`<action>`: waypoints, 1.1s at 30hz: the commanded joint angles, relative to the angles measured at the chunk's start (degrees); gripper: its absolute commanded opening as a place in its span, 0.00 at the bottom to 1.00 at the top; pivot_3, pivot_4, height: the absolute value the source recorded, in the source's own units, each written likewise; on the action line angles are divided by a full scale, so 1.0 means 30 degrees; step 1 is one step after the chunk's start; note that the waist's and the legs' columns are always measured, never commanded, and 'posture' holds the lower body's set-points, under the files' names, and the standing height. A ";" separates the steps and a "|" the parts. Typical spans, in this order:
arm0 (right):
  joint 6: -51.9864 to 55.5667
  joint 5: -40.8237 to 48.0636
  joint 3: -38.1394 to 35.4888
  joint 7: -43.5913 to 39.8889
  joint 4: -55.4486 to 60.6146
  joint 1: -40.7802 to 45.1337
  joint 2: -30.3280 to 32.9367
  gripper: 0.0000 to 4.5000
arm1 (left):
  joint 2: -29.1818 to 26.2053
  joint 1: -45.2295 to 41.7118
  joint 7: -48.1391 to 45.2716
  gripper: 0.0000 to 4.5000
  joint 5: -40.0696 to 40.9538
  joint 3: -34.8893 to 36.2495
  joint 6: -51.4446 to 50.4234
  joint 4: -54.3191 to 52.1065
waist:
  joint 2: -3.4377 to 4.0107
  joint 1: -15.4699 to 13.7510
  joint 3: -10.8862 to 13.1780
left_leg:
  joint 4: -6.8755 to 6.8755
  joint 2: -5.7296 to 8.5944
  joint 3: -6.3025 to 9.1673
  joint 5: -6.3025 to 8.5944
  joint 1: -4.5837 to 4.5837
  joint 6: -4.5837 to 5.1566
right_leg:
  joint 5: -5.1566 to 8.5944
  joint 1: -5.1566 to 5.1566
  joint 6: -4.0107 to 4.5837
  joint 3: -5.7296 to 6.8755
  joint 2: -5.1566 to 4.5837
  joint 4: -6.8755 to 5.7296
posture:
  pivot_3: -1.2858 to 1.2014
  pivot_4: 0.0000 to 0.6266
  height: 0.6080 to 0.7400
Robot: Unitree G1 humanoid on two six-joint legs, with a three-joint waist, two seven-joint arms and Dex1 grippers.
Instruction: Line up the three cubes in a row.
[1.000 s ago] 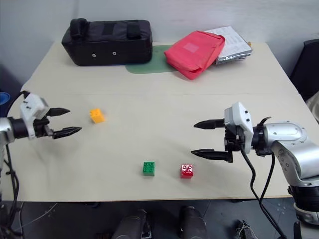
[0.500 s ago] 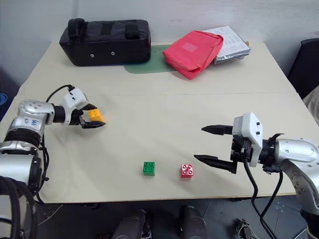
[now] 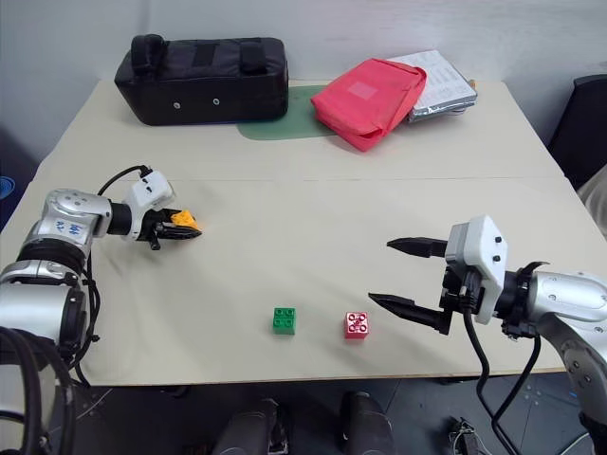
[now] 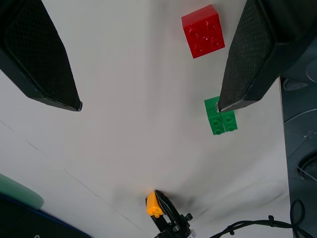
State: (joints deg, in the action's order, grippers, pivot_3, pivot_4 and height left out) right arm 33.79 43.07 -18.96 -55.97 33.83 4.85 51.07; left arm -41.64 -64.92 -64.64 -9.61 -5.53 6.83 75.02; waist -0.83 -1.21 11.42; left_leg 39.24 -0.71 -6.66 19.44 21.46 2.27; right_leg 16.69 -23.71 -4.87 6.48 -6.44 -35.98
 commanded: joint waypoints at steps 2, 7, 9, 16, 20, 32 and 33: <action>-0.0381 0.0098 0.0055 -0.0163 -0.0019 0.0630 0.0218 1.00 | -0.0579 -0.0345 -0.0746 0.34 0.0311 0.0480 -0.0159 -0.0457 | 0.0000 -0.0003 0.0000 | 0.0000 0.0000 0.0000 0.0000 0.0000 0.0000 | 0.0000 0.0000 0.0000 -0.0001 -0.0002 0.0000 | 0.52 0.24 1.00; -0.0451 -0.0046 0.0641 -0.1230 -0.0424 0.1046 0.0658 1.00 | -0.0738 0.0289 -0.4244 0.34 0.1610 0.1170 -0.0016 -0.2063 | -0.0001 0.0007 0.0000 | 0.0002 0.0000 -0.0001 -0.0001 0.0002 0.0001 | 0.0000 0.0000 0.0000 0.0001 0.0001 0.0001 | 0.52 0.24 1.00; -0.0502 -0.0005 0.0765 -0.1768 -0.0518 0.1121 0.0914 1.00 | -0.0867 0.1125 -0.6182 0.34 0.2300 0.1244 -0.0380 -0.3874 | 0.0000 0.0014 0.0000 | 0.0005 0.0000 -0.0001 -0.0001 0.0003 0.0001 | 0.0000 0.0000 0.0000 0.0004 0.0002 0.0001 | 0.52 0.24 1.00; -0.1715 -0.1206 0.1276 -0.4546 -0.1330 0.0610 0.2508 1.00 | -0.2591 0.8846 -0.8972 0.34 0.5910 0.1074 -0.4644 -1.8147 | 0.0000 0.0364 0.0000 | 0.0006 -0.0019 0.0035 0.0000 0.0001 0.0000 | 0.0000 0.0012 0.0002 -0.0136 -0.0049 0.0007 | 0.52 0.24 1.00; -0.2735 -0.1881 0.1370 -0.6125 -0.1954 -0.0159 0.3138 1.00 | -0.3498 1.2344 -0.7671 0.34 0.7057 0.0995 -0.6061 -2.3909 | 0.0002 0.0376 -0.0001 | 0.0027 -0.0024 0.0076 -0.0001 -0.0006 -0.0002 | 0.0001 0.0052 0.0004 -0.0152 -0.0054 0.0014 | 0.52 0.24 1.00; -0.3823 -0.2737 0.1521 -0.6501 -0.1965 -0.1380 0.2891 1.00 | -0.3823 1.6114 -0.4673 0.34 0.7840 0.1742 -0.6625 -2.8464 | 0.0003 0.0334 -0.0001 | 0.0023 -0.0024 0.0101 0.0002 -0.0040 -0.0012 | 0.0007 0.0086 0.0015 -0.0148 -0.0074 0.0031 | 0.52 0.24 1.00; -0.4137 -0.3107 0.1582 -0.6567 -0.2035 -0.1511 0.2985 1.00 | -0.3742 1.6010 -0.4462 0.34 0.7707 0.1648 -0.6357 -2.8157 | 0.0003 0.0312 -0.0001 | 0.0023 -0.0024 0.0101 0.0002 -0.0040 -0.0012 | 0.0007 0.0087 0.0015 -0.0149 -0.0074 0.0035 | 0.52 0.24 1.00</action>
State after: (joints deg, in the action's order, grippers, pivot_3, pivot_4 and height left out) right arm 22.87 34.28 -13.78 -75.55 26.67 0.65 59.99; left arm -52.83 -16.63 -79.15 13.13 -2.19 -13.25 -8.80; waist -0.83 -0.28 11.41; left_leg 39.31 -0.77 -6.36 19.45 21.33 2.23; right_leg 16.71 -23.45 -4.83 6.04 -6.66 -35.88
